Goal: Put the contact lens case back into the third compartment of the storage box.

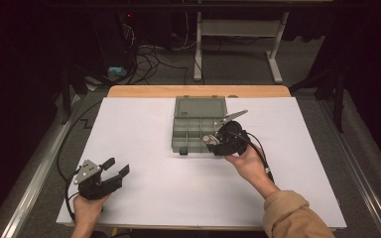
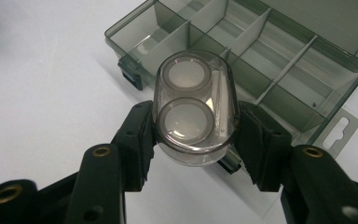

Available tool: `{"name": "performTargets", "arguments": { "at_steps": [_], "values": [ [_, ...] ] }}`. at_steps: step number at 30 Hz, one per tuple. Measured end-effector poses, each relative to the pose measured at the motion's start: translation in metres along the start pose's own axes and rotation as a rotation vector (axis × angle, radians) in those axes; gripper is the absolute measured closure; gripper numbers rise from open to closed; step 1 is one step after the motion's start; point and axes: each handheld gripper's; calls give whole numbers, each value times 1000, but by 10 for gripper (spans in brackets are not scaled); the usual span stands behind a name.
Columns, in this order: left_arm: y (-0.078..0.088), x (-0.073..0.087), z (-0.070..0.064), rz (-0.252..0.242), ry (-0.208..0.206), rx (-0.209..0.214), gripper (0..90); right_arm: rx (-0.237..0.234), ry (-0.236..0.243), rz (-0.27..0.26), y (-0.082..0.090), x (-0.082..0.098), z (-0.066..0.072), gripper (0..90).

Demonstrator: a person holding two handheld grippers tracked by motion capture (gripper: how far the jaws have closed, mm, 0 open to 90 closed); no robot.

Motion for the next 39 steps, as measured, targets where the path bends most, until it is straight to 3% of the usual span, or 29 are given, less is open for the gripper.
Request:
{"name": "performTargets", "arguments": {
  "at_steps": [25,39],
  "values": [
    [-1,0,0,-1,6,1,356,92,-58,5,-25,-35,-29,498],
    [-1,-1,1,-1,17,1,357,141,-45,42,-52,-55,-35,497]
  ]
}}
Point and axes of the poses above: each handheld gripper's, and its own axes: y roughly backward along the jaws, x roughly out of its underside, z roughly to its left, and after that the axes turned 14 degrees about -y, right-handed
